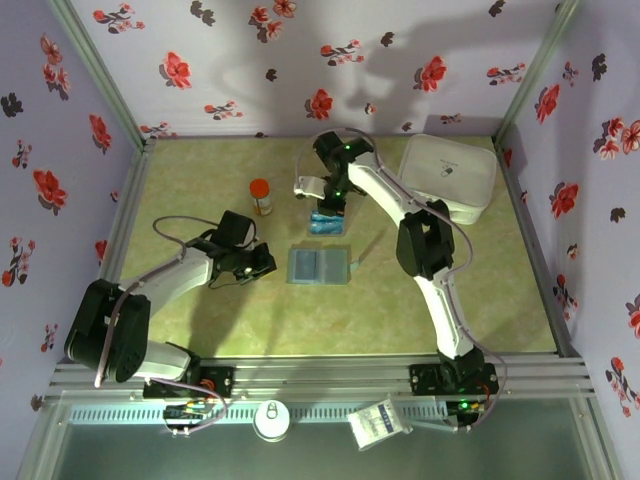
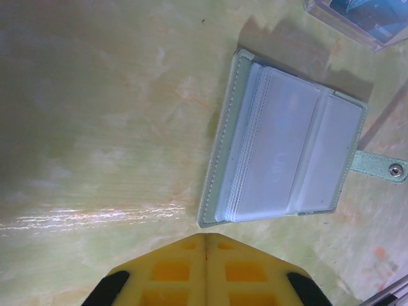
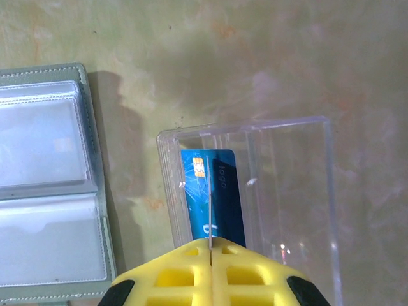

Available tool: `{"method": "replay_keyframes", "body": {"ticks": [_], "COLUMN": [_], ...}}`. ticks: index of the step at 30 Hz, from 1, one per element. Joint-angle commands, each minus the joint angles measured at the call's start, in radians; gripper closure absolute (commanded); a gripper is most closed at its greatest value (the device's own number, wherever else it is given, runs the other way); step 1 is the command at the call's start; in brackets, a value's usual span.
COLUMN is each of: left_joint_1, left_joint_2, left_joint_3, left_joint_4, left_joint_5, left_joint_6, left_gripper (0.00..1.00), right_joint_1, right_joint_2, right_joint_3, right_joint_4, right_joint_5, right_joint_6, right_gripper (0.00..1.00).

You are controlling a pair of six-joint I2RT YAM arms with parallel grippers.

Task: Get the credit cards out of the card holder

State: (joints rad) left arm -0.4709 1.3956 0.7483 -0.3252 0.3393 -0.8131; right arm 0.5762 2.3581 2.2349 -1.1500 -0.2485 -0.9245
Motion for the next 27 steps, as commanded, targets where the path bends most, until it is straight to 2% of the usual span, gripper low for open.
{"method": "replay_keyframes", "body": {"ticks": [1, 4, 8, 10, 14, 17, 22, 27], "left_joint_1": [0.009, 0.011, 0.011, 0.011, 0.011, 0.010, 0.011, 0.011], "left_joint_2": [-0.009, -0.007, -0.007, -0.001, 0.010, 0.021, 0.052, 0.092], "left_joint_3": [-0.010, -0.011, -0.007, 0.000, 0.011, 0.014, 0.024, 0.054], "left_joint_4": [-0.025, -0.025, -0.025, -0.025, -0.017, -0.002, 0.029, 0.038], "left_joint_5": [-0.019, -0.018, -0.018, -0.016, -0.010, -0.009, 0.013, 0.019], "left_joint_6": [-0.010, -0.009, -0.009, -0.006, -0.004, -0.004, -0.010, 0.009], "left_gripper": [0.94, 0.94, 0.94, 0.94, 0.94, 0.94, 0.94, 0.94], "right_joint_1": [0.010, 0.011, 0.011, 0.011, 0.011, 0.011, 0.011, 0.015], "right_joint_2": [0.037, 0.042, 0.029, 0.010, -0.055, -0.131, -0.247, -0.330], "right_joint_3": [0.021, 0.021, 0.024, 0.018, -0.033, -0.128, -0.308, -0.447], "right_joint_4": [-0.024, -0.019, -0.019, -0.019, 0.021, 0.122, 0.315, 0.453], "right_joint_5": [-0.021, -0.021, 0.001, 0.010, 0.015, 0.037, 0.083, 0.133], "right_joint_6": [-0.025, -0.027, -0.015, -0.008, 0.027, 0.085, 0.237, 0.418], "right_gripper": [1.00, 1.00, 0.79, 0.73, 0.69, 0.69, 0.69, 0.74]}}
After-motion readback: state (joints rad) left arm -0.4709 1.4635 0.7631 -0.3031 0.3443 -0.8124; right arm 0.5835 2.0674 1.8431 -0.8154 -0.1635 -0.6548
